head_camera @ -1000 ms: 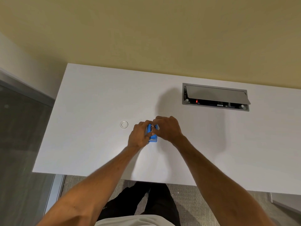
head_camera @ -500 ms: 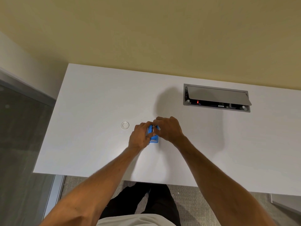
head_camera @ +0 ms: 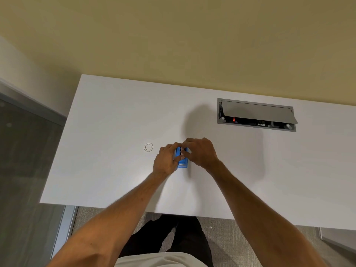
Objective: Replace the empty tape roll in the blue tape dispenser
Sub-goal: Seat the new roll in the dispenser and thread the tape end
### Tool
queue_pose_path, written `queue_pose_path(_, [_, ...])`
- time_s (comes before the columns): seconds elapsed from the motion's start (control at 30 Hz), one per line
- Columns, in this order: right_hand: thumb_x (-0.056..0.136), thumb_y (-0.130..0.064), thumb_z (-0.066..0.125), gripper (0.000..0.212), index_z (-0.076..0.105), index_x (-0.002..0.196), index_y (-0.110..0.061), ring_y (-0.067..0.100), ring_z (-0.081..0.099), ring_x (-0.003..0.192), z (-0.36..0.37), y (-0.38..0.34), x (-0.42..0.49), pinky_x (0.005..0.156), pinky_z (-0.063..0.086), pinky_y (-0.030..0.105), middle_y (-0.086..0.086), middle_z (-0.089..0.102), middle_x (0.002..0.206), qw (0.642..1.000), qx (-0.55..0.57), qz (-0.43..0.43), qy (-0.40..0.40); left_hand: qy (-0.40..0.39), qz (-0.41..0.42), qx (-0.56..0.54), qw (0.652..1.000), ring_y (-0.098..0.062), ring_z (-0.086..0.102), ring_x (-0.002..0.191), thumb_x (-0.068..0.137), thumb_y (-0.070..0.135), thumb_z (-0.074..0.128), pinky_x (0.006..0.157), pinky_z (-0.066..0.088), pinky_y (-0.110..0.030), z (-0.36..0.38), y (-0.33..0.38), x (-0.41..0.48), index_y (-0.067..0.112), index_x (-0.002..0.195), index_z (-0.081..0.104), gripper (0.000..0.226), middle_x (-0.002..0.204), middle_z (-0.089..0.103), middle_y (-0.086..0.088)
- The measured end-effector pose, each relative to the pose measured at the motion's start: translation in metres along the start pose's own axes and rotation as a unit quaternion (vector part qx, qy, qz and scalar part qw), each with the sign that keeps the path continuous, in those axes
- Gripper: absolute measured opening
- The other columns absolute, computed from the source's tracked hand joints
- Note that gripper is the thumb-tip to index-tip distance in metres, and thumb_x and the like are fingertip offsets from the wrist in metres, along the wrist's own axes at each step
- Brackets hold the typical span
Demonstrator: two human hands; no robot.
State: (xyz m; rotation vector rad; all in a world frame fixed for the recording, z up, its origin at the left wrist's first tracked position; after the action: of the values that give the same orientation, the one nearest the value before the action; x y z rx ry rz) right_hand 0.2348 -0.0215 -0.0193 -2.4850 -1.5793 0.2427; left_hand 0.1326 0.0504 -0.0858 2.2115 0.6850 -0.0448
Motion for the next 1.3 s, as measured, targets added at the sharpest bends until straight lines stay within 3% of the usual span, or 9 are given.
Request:
queue_pose_path(0.13, [0.099, -0.039, 0.06, 0.018, 0.076, 0.1, -0.031, 0.015, 0.063, 0.06, -0.002, -0.001, -0.003, 0.055, 0.04, 0.028, -0.009, 0.072, 0.082, 1.0, -0.007, -0.003, 0.019, -0.001, -0.007, 0.007, 1.0, -0.028, 0.063, 0.114, 0.097, 0.073, 0.049, 0.088, 0.06, -0.05, -0.002, 0.002, -0.002, 0.04, 0.132, 0.056, 0.049, 0.121, 0.071, 0.001])
queue_pose_path(0.3, [0.098, -0.037, 0.062, 0.017, 0.07, 0.104, -0.024, 0.013, 0.064, 0.068, -0.007, -0.004, -0.015, 0.059, 0.031, 0.023, -0.009, 0.072, 0.093, 0.998, 0.011, 0.011, 0.053, 0.004, -0.003, 0.003, 1.0, -0.029, 0.065, 0.113, 0.093, 0.082, 0.04, 0.089, 0.06, -0.05, -0.004, 0.002, -0.001, 0.037, 0.135, 0.058, 0.064, 0.12, 0.072, 0.001])
queue_pose_path(0.5, [0.091, -0.033, 0.077, 0.014, 0.073, 0.1, -0.023, 0.014, 0.061, 0.06, -0.005, -0.009, -0.019, 0.056, 0.027, 0.022, -0.006, 0.07, 0.085, 0.997, 0.023, 0.018, 0.068, -0.004, -0.011, 0.003, 1.0, -0.027, 0.066, 0.113, 0.093, 0.076, 0.045, 0.089, 0.061, -0.05, -0.005, 0.003, -0.002, 0.038, 0.133, 0.057, 0.056, 0.12, 0.072, 0.003])
queue_pose_path(0.7, [0.081, -0.039, 0.085, 0.024, 0.07, 0.085, -0.021, 0.012, 0.051, 0.053, -0.006, -0.018, -0.017, 0.053, 0.025, 0.024, -0.004, 0.064, 0.073, 0.997, -0.027, -0.019, 0.075, -0.01, -0.026, -0.013, 1.0, -0.026, 0.068, 0.109, 0.093, 0.077, 0.049, 0.091, 0.061, -0.051, -0.003, 0.001, -0.002, 0.037, 0.132, 0.059, 0.056, 0.118, 0.073, 0.003])
queue_pose_path(0.9, [0.081, -0.032, 0.086, 0.026, 0.064, 0.08, -0.018, 0.01, 0.033, 0.054, -0.009, -0.022, -0.012, 0.054, 0.024, 0.025, -0.002, 0.059, 0.069, 0.996, -0.048, -0.037, 0.07, -0.01, -0.034, -0.004, 0.999, -0.028, 0.066, 0.109, 0.088, 0.08, 0.041, 0.09, 0.06, -0.046, -0.006, 0.005, -0.003, 0.027, 0.133, 0.062, 0.072, 0.118, 0.074, -0.002])
queue_pose_path(1.07, [0.082, -0.02, 0.083, 0.028, 0.056, 0.074, -0.017, 0.014, 0.03, 0.046, -0.005, -0.019, -0.003, 0.048, 0.025, 0.027, -0.001, 0.052, 0.066, 0.995, -0.086, -0.02, 0.034, -0.019, -0.033, 0.01, 0.999, -0.028, 0.061, 0.103, 0.088, 0.072, 0.043, 0.082, 0.057, -0.047, -0.007, 0.009, -0.005, 0.027, 0.125, 0.061, 0.061, 0.107, 0.071, -0.001])
queue_pose_path(1.2, [0.085, -0.026, 0.082, 0.027, 0.057, 0.079, -0.015, 0.012, 0.031, 0.042, 0.0, -0.016, -0.006, 0.045, 0.023, 0.022, -0.001, 0.056, 0.071, 0.996, -0.083, -0.006, 0.028, -0.026, -0.048, 0.016, 0.998, -0.032, 0.063, 0.106, 0.087, 0.04, 0.065, 0.081, 0.058, -0.047, -0.005, 0.008, -0.007, 0.027, 0.124, 0.06, 0.04, 0.109, 0.072, -0.002])
queue_pose_path(1.3, [0.086, -0.028, 0.083, 0.028, 0.057, 0.082, -0.016, 0.011, 0.033, 0.042, 0.005, -0.016, -0.011, 0.043, 0.025, 0.022, -0.003, 0.057, 0.074, 0.997, -0.077, -0.007, 0.022, -0.028, -0.055, 0.011, 0.998, -0.029, 0.064, 0.104, 0.087, 0.047, 0.062, 0.081, 0.058, -0.047, -0.005, 0.006, -0.008, 0.032, 0.124, 0.058, 0.04, 0.109, 0.071, 0.001])
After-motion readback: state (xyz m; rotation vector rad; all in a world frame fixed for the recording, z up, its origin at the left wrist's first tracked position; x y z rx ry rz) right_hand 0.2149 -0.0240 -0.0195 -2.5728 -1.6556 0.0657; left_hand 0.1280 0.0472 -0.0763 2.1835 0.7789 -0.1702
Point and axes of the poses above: each hand's wrist, its own x-axis towards the middle knuckle, its own z-axis out of the palm, y = z × x, the point moved 10 cm from there along x, towards the middle knuckle
